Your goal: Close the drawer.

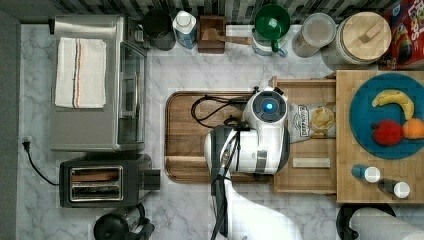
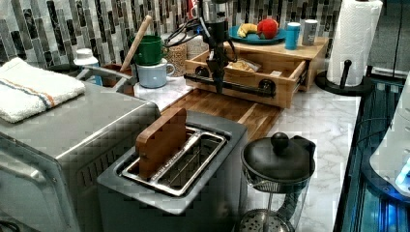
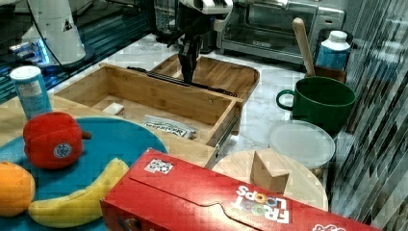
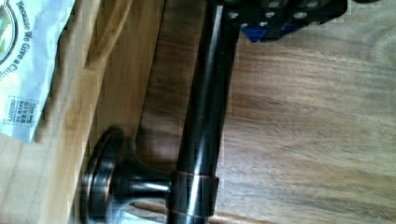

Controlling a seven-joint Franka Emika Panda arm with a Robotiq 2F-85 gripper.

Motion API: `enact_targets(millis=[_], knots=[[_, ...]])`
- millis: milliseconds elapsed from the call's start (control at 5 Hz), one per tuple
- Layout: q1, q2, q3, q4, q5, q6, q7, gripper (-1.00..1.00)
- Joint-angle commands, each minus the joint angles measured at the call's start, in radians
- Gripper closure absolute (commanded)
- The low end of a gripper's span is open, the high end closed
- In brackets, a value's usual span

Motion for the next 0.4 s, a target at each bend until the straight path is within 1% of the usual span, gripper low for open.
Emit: enact_targets(millis=[200, 400], knots=[[-0.168, 0.006, -0.090, 0.095, 0.066, 0.001, -0.160, 1.00], [-0.203, 0.035, -0.111, 0.142, 0.084, -0.036, -0.219, 1.00]])
